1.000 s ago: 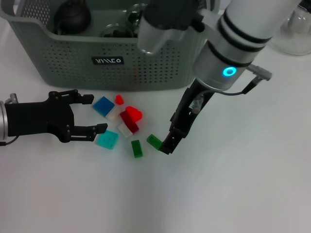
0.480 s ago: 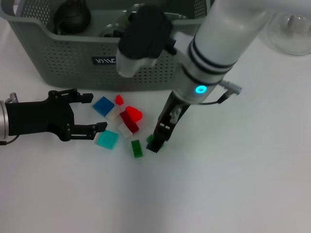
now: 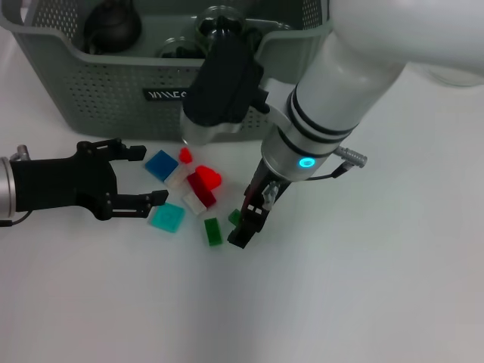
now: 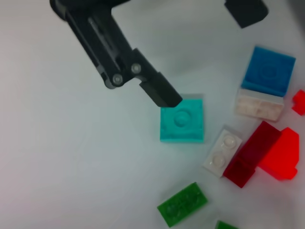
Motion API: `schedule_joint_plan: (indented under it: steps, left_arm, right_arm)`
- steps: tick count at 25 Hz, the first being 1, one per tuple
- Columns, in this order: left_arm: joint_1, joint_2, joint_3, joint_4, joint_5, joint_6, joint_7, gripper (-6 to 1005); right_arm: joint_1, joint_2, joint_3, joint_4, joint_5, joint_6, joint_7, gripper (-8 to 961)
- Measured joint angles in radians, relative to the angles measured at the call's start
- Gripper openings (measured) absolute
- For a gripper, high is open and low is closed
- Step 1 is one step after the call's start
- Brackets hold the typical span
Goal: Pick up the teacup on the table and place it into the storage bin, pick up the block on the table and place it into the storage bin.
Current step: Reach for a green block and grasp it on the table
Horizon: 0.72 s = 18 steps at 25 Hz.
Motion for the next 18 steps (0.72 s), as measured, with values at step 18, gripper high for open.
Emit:
schedule_joint_plan:
  steps: [18]
  left_arm:
    - [0.000,-0.006,0.000,0.000,0.000,-0.002,0.009,859]
  right_arm:
    - [-0.018,0.001,-0.046,0.012,0.002,0.067,-0.007,648]
